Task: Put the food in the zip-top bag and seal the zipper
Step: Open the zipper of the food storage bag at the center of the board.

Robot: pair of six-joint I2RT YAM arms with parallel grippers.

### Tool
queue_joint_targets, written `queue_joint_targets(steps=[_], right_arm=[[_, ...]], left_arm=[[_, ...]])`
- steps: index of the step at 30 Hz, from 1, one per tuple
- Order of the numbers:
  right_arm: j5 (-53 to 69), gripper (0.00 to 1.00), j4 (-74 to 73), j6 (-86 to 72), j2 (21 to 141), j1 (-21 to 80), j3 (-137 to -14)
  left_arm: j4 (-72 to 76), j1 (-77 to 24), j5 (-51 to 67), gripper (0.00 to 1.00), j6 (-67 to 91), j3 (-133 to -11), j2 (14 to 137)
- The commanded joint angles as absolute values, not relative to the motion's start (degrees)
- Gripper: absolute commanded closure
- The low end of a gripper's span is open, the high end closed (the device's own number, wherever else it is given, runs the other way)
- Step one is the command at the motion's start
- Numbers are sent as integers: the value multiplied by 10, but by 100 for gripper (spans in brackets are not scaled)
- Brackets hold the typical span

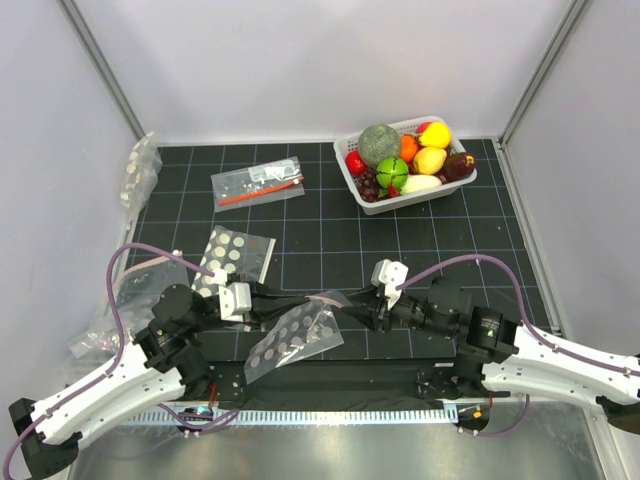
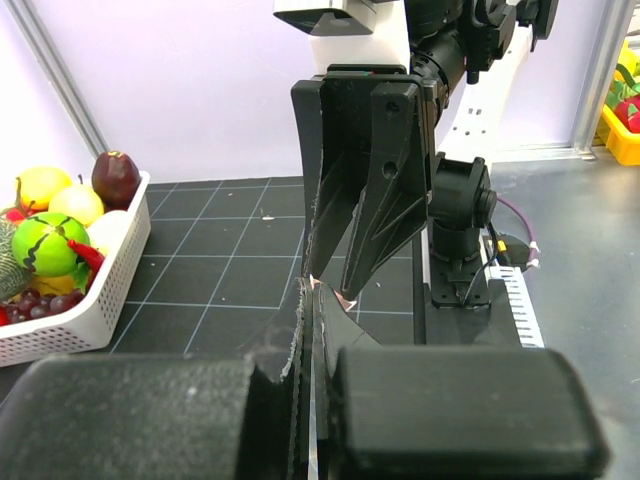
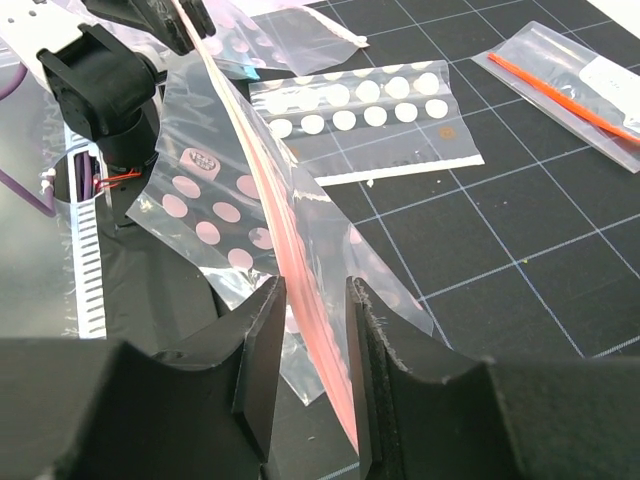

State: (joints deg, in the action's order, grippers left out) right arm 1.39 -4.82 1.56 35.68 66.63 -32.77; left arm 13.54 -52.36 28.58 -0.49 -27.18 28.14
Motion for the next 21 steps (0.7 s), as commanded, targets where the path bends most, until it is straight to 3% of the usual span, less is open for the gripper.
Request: queue_joint_targets(steps=[1,21], right_arm=[[3,63,-30,15,360,668,-338],[-42,73,-30,11,367,668,-342]], left_arm=[[171,-522,299,100,-3,-274,279],[176,-523,348,100,-4,-282,294]])
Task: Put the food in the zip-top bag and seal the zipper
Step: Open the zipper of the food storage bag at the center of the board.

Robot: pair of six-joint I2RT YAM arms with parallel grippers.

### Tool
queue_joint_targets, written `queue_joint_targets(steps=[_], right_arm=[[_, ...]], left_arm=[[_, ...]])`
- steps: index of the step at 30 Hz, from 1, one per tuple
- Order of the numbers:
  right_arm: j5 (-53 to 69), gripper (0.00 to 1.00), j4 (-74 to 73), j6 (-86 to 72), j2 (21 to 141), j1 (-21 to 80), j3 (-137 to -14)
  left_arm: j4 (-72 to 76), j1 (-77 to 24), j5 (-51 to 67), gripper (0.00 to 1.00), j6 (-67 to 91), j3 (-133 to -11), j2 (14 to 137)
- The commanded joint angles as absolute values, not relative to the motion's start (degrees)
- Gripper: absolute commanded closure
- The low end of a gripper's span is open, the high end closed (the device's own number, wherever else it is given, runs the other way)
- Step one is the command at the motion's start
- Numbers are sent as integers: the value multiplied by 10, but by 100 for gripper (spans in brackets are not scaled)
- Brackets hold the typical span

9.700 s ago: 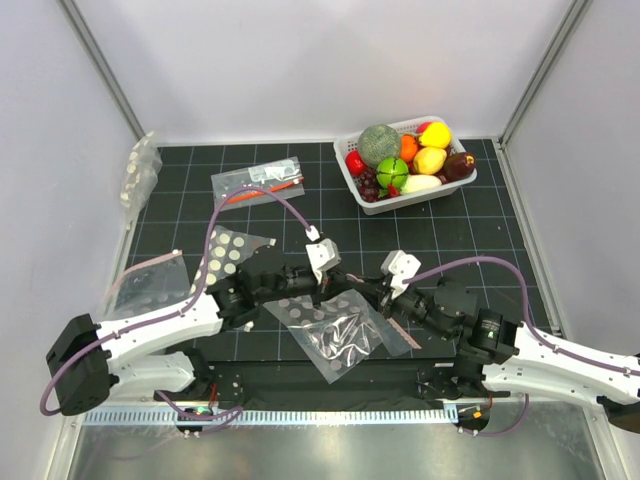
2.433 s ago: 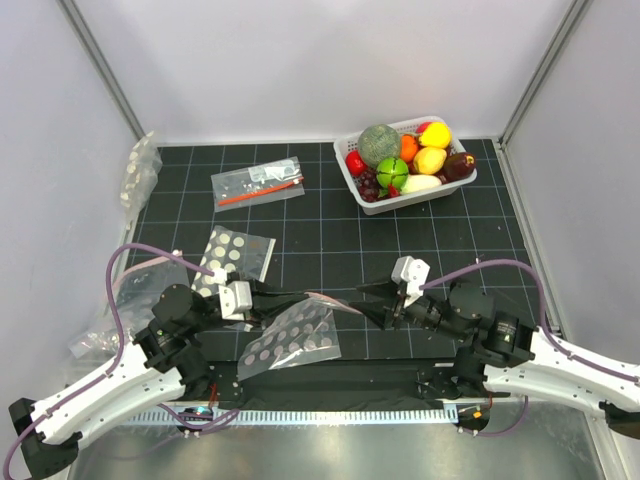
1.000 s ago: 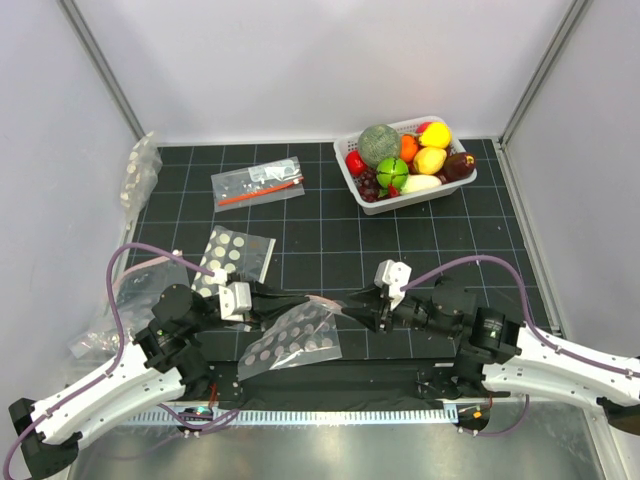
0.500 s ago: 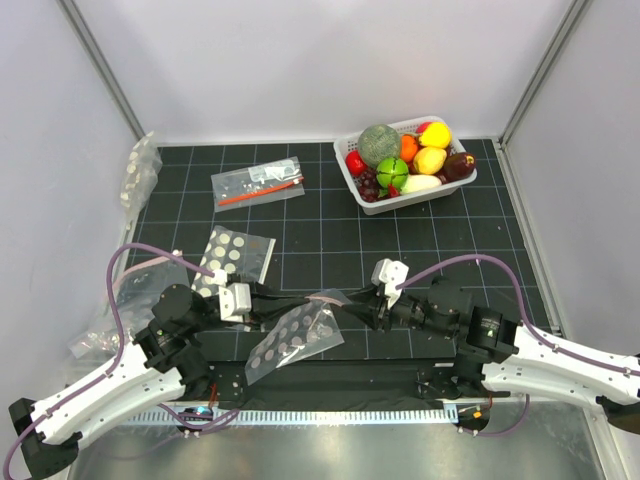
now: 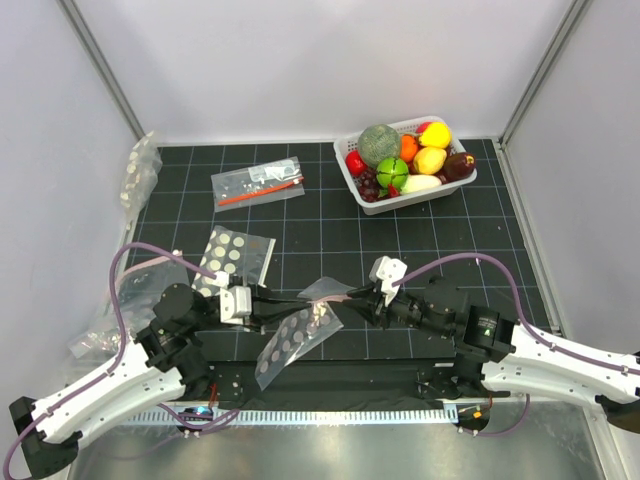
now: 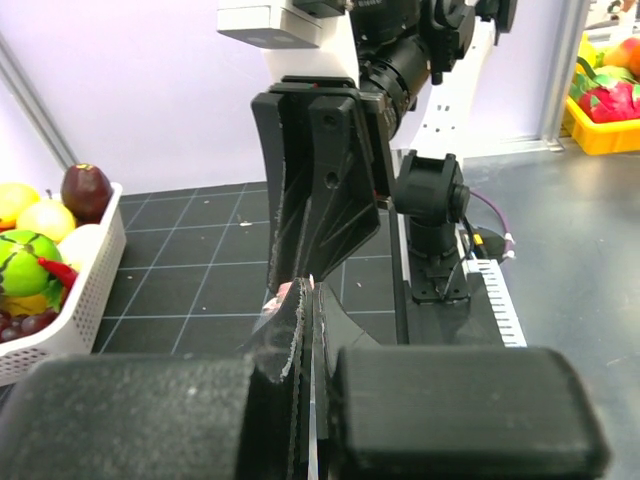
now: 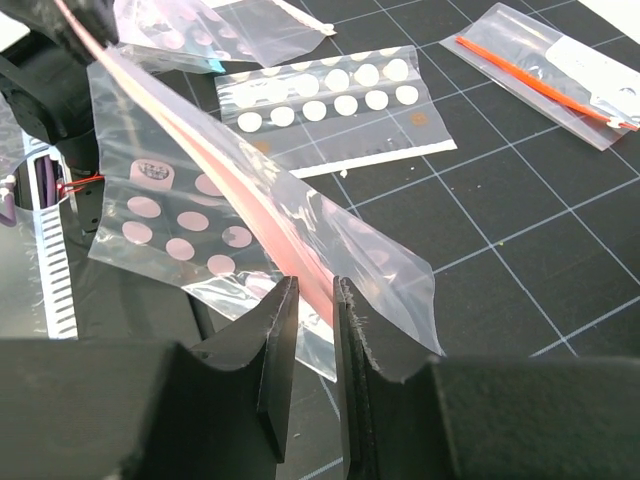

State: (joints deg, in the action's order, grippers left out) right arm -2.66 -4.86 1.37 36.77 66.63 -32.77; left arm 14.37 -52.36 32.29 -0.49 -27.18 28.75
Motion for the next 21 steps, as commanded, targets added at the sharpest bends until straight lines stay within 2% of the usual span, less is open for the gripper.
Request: queue_joint_targets(steps=[1,12,21], right_arm=[[-42,73,-29,11,368,668,-342],[-44,76,-26,16,369,668,-340],[-25,75,-26,17,403,668,-350]], left_arm=[[176,-523,351,100,-3,-283,300],[167,-524,375,100,-3,-297,322],[166,-524,352,100,11,-298,317]])
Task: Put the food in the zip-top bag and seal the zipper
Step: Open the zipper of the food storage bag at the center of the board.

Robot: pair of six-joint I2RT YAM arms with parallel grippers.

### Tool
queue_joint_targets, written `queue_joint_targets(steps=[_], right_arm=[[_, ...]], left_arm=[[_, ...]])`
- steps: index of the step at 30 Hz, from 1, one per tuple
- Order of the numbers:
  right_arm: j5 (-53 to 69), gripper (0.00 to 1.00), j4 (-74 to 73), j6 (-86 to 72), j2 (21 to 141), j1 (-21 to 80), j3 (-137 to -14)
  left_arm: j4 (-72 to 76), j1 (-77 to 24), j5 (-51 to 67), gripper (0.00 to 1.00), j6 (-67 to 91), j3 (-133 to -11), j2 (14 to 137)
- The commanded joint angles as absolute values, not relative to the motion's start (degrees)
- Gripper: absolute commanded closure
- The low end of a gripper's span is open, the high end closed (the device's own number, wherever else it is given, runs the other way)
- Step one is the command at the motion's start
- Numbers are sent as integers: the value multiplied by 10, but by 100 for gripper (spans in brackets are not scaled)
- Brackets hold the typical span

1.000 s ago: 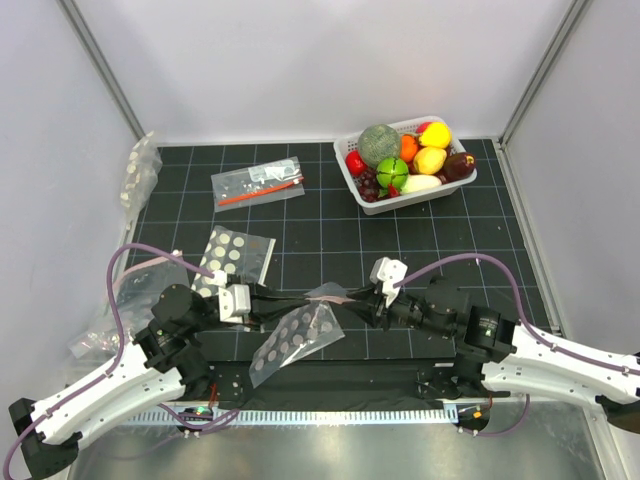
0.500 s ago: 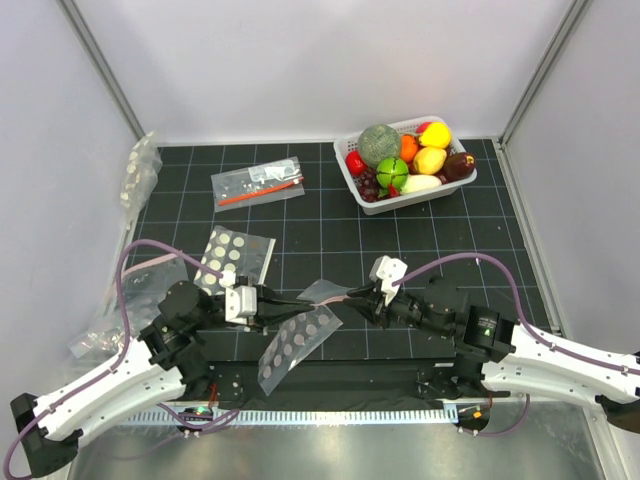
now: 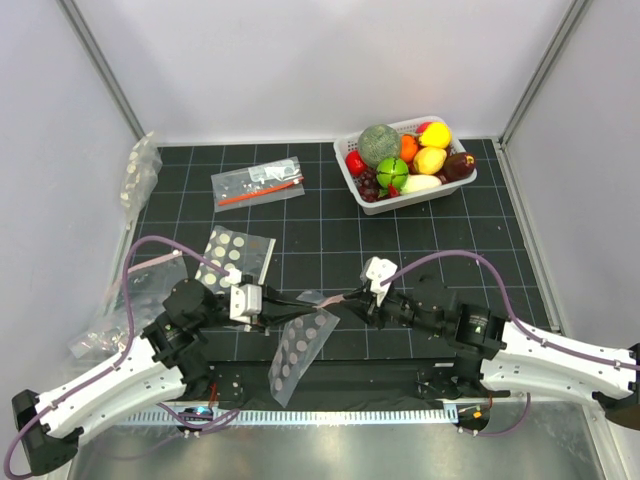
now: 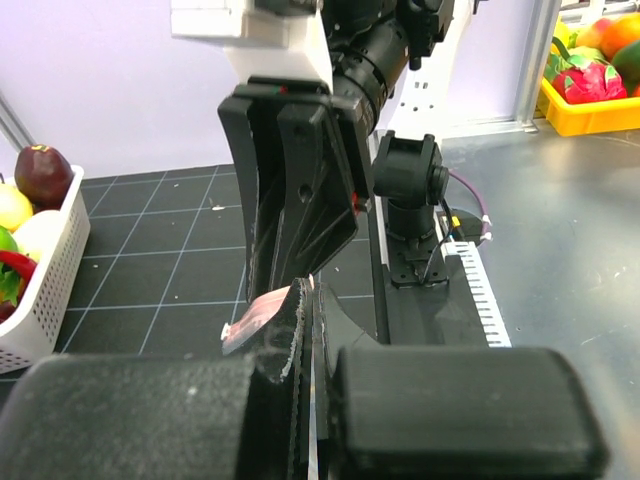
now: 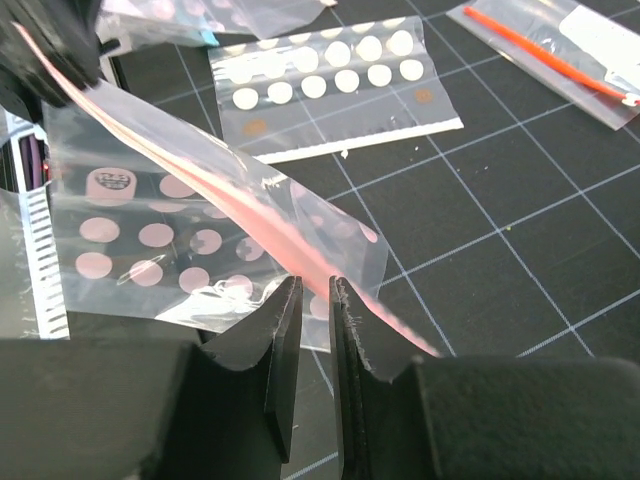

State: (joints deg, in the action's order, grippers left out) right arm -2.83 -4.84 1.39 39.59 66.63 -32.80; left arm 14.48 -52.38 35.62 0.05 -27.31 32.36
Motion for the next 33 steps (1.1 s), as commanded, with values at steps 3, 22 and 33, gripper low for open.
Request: queue_joint_targets(steps=[3,22,33], right_arm=[[-26,75,-26,18,410,668,-352],[-41,78,-19,16,399,668,-346],[-53,72,-18,12,375,667,-339]], left_arm=[[169,-524,362,100,14,-297,316],[148,-532,432,100,20,-330,373],[124,-537,384,100,9,-330,360]])
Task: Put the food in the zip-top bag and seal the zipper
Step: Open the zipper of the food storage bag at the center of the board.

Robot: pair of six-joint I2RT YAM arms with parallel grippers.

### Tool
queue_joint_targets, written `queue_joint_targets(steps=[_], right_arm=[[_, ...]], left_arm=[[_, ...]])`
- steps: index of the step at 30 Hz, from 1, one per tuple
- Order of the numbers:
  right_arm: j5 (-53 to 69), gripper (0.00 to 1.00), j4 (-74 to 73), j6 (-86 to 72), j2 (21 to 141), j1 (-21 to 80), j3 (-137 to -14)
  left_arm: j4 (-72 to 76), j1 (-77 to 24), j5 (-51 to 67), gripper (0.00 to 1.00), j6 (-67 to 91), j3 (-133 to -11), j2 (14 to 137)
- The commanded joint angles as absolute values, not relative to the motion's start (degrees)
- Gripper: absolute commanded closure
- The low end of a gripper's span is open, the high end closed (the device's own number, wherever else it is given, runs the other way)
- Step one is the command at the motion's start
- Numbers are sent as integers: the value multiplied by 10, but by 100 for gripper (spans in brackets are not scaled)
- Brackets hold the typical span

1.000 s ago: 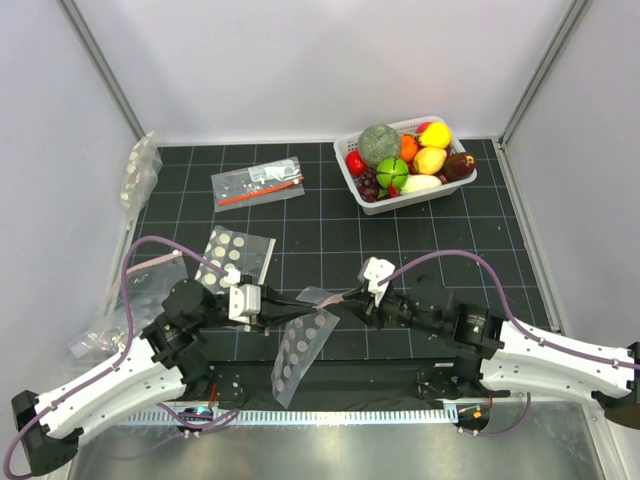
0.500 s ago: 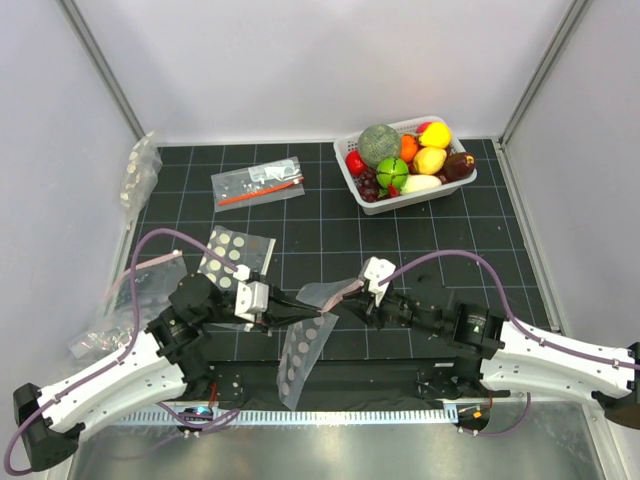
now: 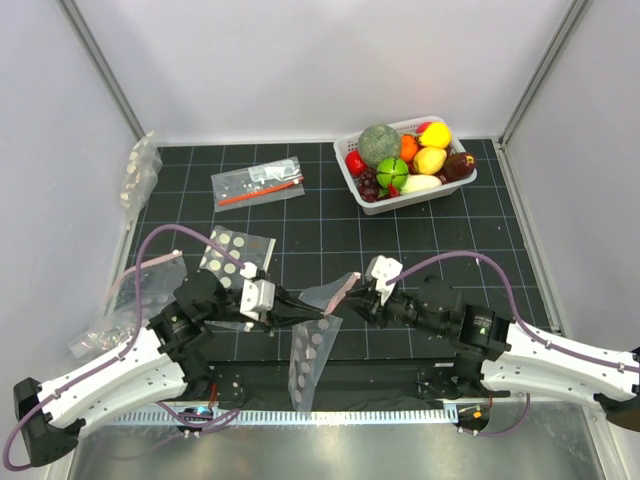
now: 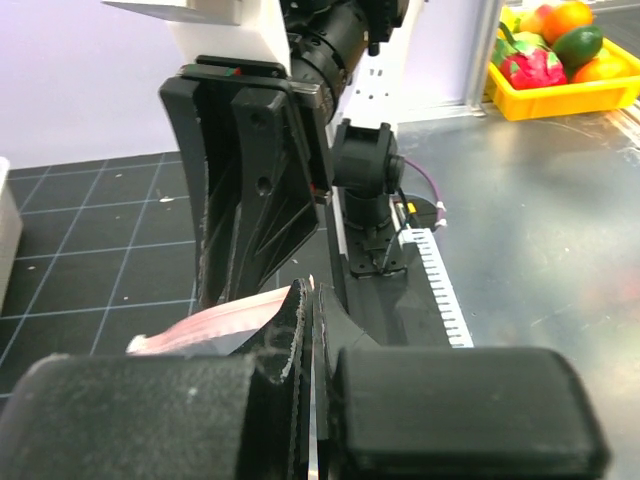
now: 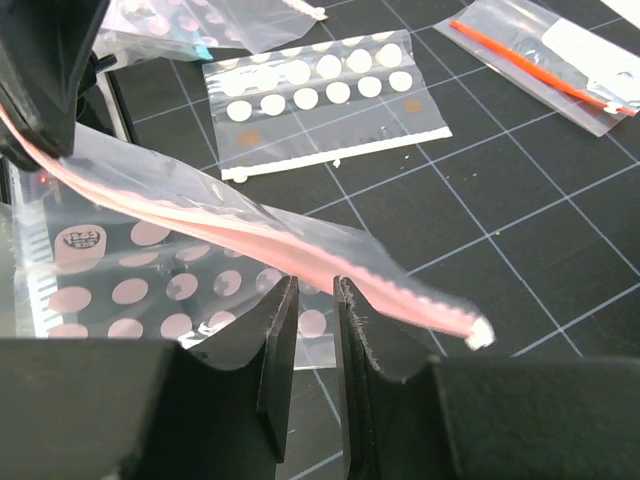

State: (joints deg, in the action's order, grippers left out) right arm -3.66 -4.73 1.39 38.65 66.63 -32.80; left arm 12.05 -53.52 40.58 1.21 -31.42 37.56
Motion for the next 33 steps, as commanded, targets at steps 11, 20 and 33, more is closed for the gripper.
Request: queue_joint_targets(steps=[11,20,33], right_arm=[[-65,72,-13,11,345,668,-328],[-39,71,-20,11,373,669,-340],[44,68,-11,25,308,668,-316]], left_arm=[[115,-537,342,100,13,-330,359],[110,-537,308,100,11,-326,348],[120,-537,338,100,3,-321,349]])
